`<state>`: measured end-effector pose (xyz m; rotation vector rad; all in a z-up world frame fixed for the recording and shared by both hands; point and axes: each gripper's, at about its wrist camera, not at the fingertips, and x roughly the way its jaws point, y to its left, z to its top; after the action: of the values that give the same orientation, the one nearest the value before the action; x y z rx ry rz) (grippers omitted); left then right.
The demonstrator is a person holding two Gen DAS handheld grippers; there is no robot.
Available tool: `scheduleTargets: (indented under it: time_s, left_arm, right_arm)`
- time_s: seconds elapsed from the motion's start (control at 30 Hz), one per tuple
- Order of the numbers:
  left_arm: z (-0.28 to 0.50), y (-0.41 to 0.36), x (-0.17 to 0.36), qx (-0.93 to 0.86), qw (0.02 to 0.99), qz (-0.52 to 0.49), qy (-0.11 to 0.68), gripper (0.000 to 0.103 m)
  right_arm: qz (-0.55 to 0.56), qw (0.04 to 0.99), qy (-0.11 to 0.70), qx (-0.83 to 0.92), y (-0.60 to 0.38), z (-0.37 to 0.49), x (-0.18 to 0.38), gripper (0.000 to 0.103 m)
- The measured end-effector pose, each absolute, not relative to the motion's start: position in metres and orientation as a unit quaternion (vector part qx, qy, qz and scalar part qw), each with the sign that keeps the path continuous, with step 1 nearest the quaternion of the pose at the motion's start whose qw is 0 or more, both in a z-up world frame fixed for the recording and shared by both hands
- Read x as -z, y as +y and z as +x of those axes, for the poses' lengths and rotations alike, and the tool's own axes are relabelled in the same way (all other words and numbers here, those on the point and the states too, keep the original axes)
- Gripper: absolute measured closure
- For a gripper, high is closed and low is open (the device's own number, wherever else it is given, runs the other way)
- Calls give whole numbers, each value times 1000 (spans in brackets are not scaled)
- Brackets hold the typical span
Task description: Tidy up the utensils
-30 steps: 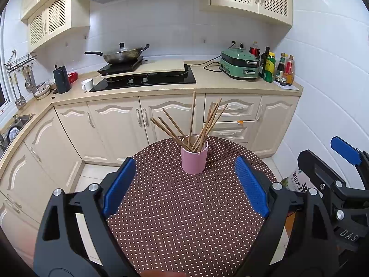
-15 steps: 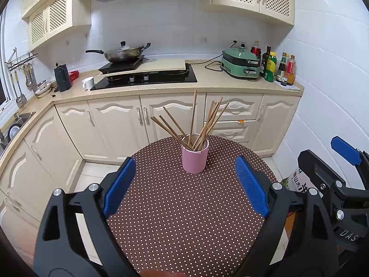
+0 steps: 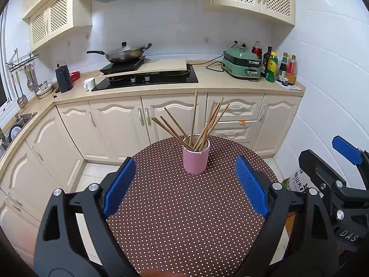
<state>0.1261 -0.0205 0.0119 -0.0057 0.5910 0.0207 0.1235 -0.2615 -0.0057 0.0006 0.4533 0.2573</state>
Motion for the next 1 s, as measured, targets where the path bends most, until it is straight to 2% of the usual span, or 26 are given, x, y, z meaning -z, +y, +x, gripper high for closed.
scheduleTargets:
  time_s: [1.0]
  left_arm:
    - [128,-19,-11,-12,956,-4,294,16]
  right_arm:
    - [-1,966,224,-127,-263,125,7,9]
